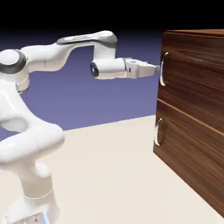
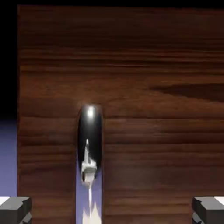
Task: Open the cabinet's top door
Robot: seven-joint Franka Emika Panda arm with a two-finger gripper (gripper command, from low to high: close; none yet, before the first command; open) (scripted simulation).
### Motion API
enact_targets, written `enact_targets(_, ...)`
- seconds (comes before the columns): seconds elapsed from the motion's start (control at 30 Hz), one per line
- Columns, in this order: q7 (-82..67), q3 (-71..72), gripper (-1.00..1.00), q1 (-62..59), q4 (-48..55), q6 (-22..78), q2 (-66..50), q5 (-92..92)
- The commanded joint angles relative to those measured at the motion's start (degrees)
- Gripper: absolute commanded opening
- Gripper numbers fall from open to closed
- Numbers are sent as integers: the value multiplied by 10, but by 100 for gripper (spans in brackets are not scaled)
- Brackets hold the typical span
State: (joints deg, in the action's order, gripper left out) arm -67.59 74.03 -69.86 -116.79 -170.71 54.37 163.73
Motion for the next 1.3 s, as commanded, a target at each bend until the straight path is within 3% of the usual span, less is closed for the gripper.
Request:
enact_targets(0.0,-15,10,0,-10,6,0,3,23)
enact_targets(0.23,-12,75,0,-117,96,-2,-12,23)
enact_targets(0.27,-12,75,-100,-117,96,-2,-12,23)
enact_targets(0.67,-148,-73,-100,111,-76,85,-109,23)
enact_targets(1.07,-298,-281,-100,360,-167,106,-190,26)
enact_targets(1.27,-220,-397,-100,485,-259,140,-138,-91)
